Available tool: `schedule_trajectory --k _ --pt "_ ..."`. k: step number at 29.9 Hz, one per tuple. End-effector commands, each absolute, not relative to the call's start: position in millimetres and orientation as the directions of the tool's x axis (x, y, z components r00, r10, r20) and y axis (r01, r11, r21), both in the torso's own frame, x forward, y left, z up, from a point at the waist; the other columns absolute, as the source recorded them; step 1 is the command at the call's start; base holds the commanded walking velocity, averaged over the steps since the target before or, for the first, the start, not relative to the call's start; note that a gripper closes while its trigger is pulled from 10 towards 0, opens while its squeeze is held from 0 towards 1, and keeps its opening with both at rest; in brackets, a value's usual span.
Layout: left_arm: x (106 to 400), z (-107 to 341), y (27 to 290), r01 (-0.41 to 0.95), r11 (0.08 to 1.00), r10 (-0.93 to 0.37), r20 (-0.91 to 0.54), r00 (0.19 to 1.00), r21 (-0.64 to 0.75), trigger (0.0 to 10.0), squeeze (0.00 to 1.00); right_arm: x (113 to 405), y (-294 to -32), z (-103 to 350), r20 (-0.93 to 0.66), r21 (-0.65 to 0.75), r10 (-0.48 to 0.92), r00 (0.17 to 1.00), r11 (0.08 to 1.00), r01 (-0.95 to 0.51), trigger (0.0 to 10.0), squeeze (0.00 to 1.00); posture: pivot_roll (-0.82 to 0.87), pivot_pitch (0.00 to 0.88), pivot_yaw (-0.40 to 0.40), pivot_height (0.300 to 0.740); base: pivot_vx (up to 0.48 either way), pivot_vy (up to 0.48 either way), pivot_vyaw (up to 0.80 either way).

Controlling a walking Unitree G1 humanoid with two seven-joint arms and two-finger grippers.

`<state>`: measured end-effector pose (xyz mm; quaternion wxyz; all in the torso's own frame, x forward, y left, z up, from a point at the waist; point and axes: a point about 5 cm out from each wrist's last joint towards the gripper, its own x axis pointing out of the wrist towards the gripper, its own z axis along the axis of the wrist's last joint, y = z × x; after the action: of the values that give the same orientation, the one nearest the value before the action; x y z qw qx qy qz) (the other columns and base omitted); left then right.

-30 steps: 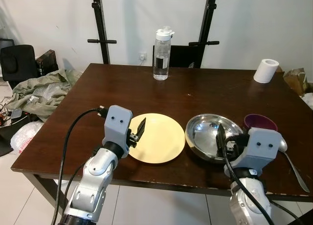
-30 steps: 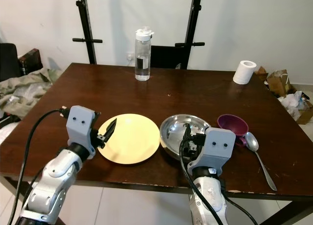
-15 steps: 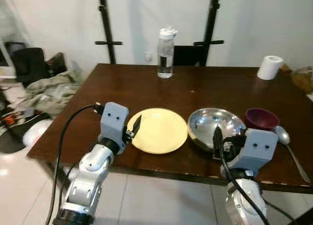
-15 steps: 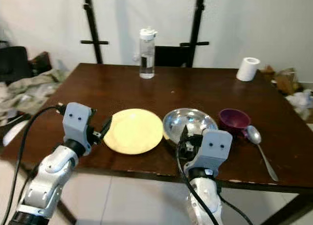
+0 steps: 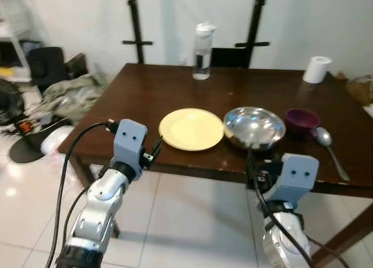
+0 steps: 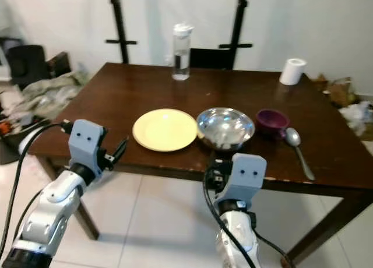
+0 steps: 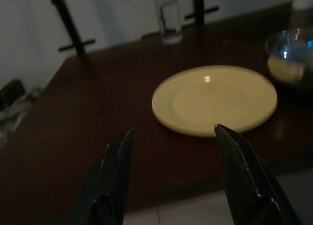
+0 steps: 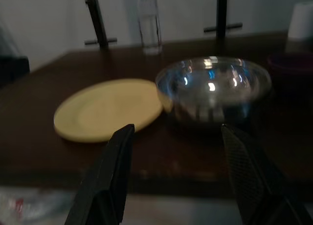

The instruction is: Setting the table

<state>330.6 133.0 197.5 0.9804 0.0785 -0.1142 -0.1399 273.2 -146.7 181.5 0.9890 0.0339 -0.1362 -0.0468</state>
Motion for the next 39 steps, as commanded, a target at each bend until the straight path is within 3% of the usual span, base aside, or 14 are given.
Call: schedule_trajectory --k 1,39 --pt "327.7 194.7 127.5 0.27 0.943 -0.307 0.193 0.932 0.196 10.0 0.0 270.2 -149.6 175.2 0.239 0.076 -0.108 0.965 0.993 0.092 10.0 0.0 0.0 0.091 0.086 0.74 -0.337 0.0 0.0" --pt "329.4 190.1 121.0 0.264 0.95 -0.294 0.193 0.936 0.166 10.0 0.0 269.5 -153.9 168.4 0.213 0.035 -0.089 0.973 0.996 0.084 10.0 0.0 -0.03 0.084 0.084 0.74 -0.334 0.0 0.0"
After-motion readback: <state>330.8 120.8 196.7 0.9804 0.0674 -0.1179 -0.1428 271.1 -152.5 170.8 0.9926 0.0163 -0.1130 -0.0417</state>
